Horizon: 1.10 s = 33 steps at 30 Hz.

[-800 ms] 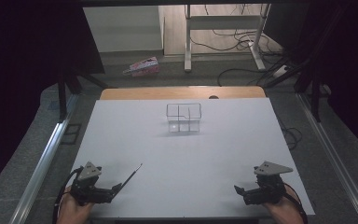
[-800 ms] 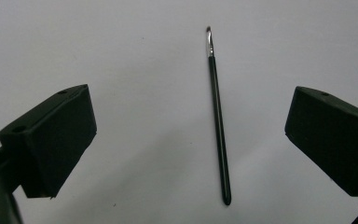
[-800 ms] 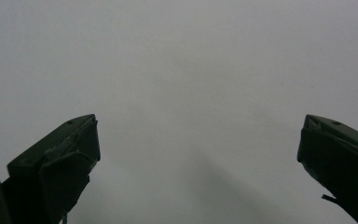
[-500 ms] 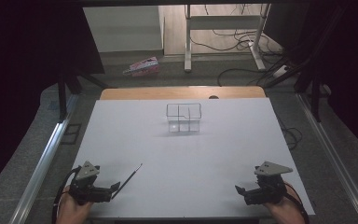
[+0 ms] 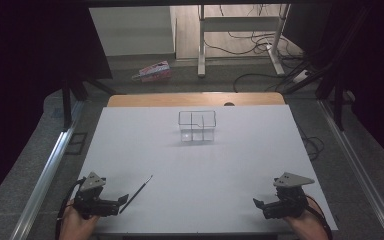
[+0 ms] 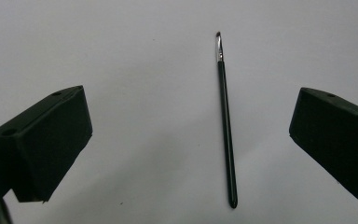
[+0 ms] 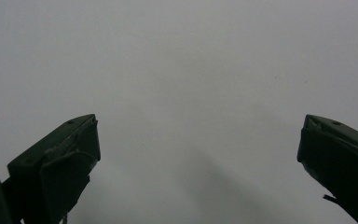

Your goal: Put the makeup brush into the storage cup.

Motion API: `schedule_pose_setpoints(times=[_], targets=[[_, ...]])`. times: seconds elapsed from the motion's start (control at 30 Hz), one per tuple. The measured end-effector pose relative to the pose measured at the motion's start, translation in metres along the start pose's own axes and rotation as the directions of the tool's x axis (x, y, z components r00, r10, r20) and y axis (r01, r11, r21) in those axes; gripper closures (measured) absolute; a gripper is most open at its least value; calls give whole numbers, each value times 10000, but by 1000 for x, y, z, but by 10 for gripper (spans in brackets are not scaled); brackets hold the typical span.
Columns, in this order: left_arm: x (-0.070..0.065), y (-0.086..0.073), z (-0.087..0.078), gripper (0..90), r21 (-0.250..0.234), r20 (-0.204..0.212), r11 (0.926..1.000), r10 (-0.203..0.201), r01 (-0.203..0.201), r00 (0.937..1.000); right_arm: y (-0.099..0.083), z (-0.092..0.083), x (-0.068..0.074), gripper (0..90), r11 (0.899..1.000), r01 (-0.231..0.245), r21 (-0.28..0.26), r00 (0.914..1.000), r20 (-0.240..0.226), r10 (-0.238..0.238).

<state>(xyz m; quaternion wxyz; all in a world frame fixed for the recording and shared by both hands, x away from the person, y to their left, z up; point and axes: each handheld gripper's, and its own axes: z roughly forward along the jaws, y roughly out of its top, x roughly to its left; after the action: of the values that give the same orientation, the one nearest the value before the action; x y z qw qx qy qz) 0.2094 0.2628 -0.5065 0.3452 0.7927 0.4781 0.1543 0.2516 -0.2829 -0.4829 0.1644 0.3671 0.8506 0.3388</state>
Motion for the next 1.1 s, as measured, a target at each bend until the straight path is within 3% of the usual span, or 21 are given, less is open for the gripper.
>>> schedule_pose_setpoints(times=[0.77,1.1], targets=[[0,3,-2,2,769,-479,9969,220,-183,9986,-1,2,-1,0,9991,87,418,10000,38,-88],[-1,12,-1,10,1685,-415,9843,612,-534,9973,-2,3,-3,0,9979,56,638,9999,134,-65]])
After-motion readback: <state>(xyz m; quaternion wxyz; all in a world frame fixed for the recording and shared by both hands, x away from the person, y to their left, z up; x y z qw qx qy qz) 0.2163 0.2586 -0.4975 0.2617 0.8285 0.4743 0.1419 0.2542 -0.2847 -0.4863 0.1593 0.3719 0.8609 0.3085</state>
